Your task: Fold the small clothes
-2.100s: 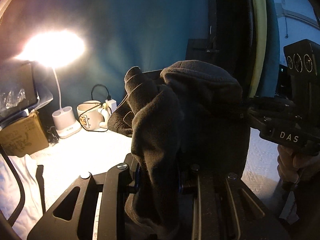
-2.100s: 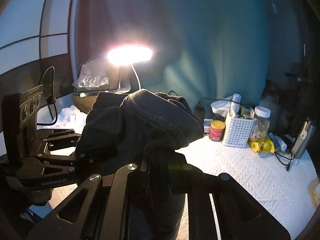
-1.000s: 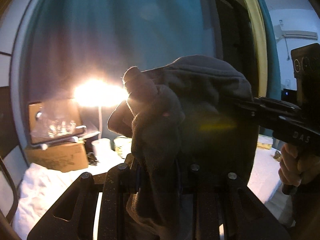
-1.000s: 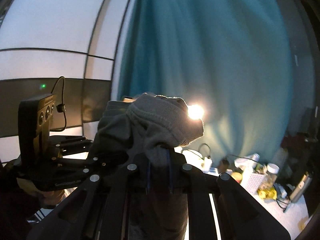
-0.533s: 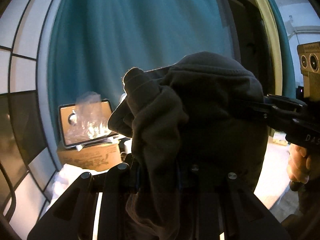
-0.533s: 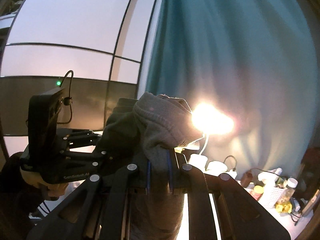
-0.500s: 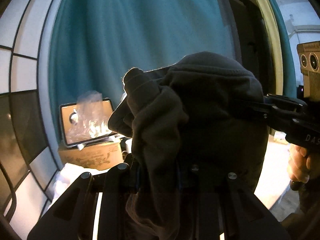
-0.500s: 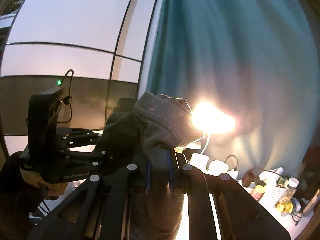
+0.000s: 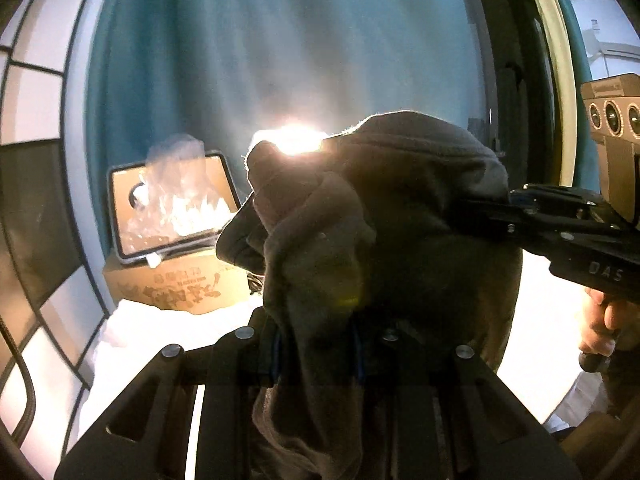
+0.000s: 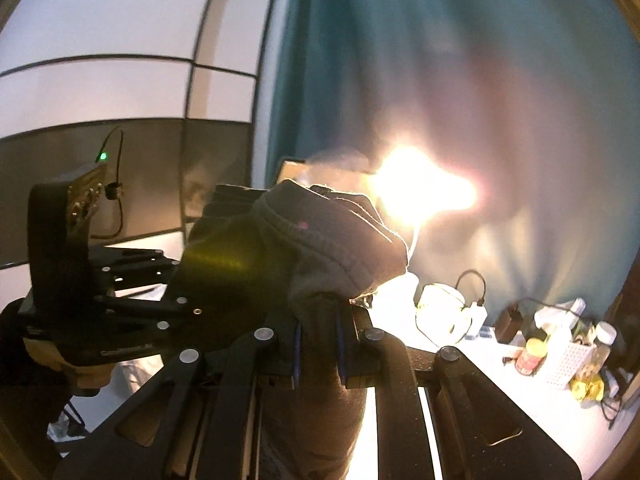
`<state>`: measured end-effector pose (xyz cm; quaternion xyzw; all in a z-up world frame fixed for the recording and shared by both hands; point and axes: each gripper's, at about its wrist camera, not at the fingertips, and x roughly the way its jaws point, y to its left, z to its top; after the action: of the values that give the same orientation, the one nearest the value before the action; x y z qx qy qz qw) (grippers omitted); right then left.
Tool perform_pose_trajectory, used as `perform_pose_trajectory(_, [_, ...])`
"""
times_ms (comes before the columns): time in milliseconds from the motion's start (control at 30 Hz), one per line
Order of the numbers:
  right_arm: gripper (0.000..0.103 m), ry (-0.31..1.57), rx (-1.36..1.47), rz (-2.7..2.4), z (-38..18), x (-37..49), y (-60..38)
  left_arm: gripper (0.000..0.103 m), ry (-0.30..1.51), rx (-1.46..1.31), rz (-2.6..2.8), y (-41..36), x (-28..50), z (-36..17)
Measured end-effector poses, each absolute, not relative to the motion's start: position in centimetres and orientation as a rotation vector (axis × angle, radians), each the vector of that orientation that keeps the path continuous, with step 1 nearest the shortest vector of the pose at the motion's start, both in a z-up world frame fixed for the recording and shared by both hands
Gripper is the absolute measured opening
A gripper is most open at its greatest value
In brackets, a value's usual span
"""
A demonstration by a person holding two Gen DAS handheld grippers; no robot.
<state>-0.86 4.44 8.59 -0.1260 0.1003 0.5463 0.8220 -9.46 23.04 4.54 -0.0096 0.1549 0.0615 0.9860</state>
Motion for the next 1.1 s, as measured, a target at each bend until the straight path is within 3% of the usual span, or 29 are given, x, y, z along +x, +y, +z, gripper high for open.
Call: perform_pose_trajectory(1100, [0.014,0.525,-0.250,1.102,-0.6,11.9,12.3,0.024,0.574,-0.131,0.083,27.9,2.3,-2.3])
